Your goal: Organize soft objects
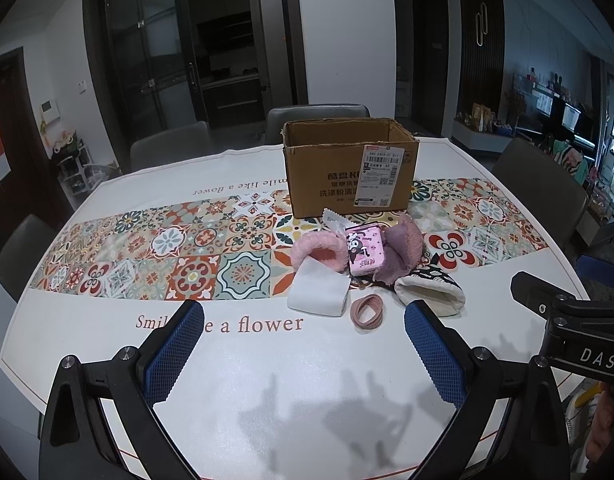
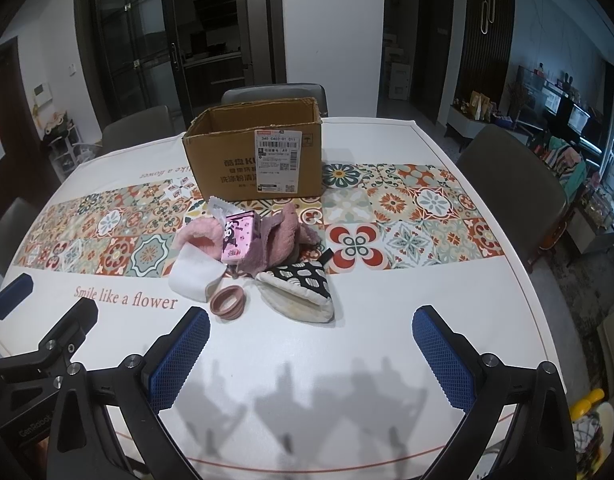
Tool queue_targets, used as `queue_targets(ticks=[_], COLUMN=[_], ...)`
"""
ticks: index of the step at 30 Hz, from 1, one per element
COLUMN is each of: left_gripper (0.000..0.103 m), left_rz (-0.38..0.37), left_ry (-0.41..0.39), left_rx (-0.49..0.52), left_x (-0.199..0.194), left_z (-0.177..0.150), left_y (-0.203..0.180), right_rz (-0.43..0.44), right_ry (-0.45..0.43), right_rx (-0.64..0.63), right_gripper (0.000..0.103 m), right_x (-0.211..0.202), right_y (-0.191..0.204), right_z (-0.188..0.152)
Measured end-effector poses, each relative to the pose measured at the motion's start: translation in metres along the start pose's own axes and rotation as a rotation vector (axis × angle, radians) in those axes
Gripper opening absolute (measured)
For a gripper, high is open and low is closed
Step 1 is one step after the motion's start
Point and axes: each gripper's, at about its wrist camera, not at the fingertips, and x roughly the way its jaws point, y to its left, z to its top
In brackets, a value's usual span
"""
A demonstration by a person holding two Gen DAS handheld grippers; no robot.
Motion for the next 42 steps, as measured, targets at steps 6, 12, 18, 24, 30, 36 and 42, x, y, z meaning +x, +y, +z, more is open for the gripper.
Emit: queue_targets(ticks=[6, 12, 18, 24, 30, 36, 42], left_gripper=[0.102, 0.102, 0.102, 0.101, 0.095, 0.088, 0.079], left_rz=[0.0, -0.001, -0.018, -0.059, -0.094, -0.138, -0.135], left_ry=[0.001, 0.001, 0.007, 0.021, 0.04, 0.091, 0.159], left_rx=[0.0, 0.001, 0.01, 0.032, 0.05, 0.048, -0.005], left_x=[0.0, 0.001, 0.004, 0.012, 0.022, 0.036, 0.058], left_z=[0.0, 0.0, -0.001, -0.004, -0.007, -0.008, -0.005], left_y=[0.0, -0.001, -0.003, 0.004, 0.004, -0.008, -0.028], right_rz=[0.0, -0.001, -0.002, -0.008, -0.014, -0.002, 0.039], right_ry=[0.0, 0.001, 0.005, 0.02, 0.038, 0.06, 0.09], right_rx=[0.0, 0.001, 0.006, 0.029, 0.057, 0.063, 0.024], right_gripper=[0.103, 0.103, 0.103, 0.103, 0.103, 0.103, 0.102], right_x=[0.0, 0.0, 0.0, 0.007, 0.012, 0.019, 0.04], right_y=[0.001, 0.004, 0.006, 0.003, 0.006, 0.001, -0.011], right_z=[0.0, 0.001, 0.002, -0.003, -0.005, -0.007, 0.003])
